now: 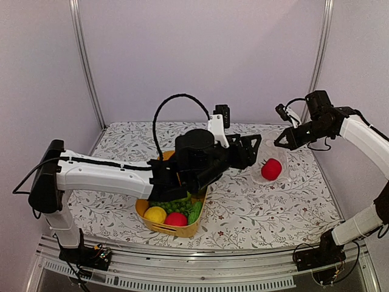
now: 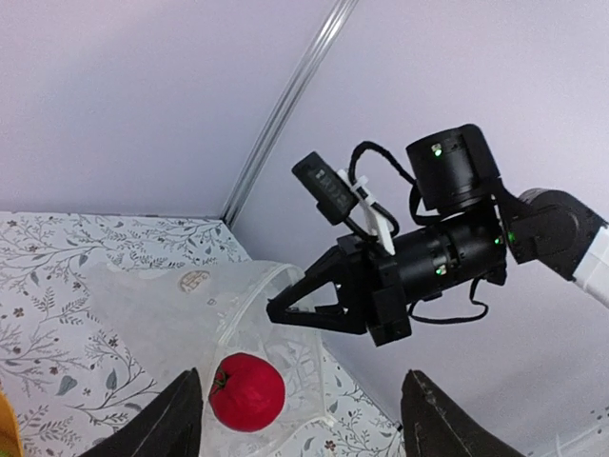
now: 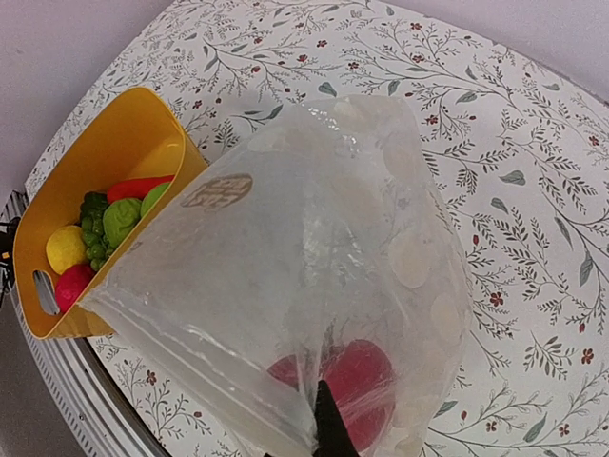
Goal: Place the food in the zip-top bag and seal the zipper
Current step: Place the fake vegetable in the zipper food storage bag, then adjust the zipper food storage bag.
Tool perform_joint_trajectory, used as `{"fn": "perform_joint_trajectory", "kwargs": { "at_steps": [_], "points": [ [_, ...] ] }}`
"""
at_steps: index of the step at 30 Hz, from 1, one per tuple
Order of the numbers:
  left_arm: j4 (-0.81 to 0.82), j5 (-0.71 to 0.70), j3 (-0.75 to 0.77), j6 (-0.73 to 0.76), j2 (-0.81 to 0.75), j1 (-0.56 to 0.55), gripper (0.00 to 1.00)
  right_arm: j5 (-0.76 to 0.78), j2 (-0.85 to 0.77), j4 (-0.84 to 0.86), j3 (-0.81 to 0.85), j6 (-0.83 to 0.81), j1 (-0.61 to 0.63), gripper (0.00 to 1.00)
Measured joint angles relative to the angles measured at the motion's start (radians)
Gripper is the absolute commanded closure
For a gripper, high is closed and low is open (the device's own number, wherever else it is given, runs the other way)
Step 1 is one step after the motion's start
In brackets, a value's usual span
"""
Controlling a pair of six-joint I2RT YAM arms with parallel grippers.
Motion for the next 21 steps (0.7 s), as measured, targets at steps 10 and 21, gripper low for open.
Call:
{"fn": "perform_joint_trajectory", "kwargs": {
  "at_steps": [10, 21],
  "points": [
    [-0.208, -0.011, 0.167, -0.212, 0.312, 0.001, 0.35, -0.031, -0.001, 0.018, -0.011, 0.015, 0.0, 1.0],
    [-0.311, -0.008, 0.352, -0.317, 0.465, 0.054, 1.0, -0.022, -0.004, 0.03, -0.022, 0.017, 0.0, 1.0]
  ]
}}
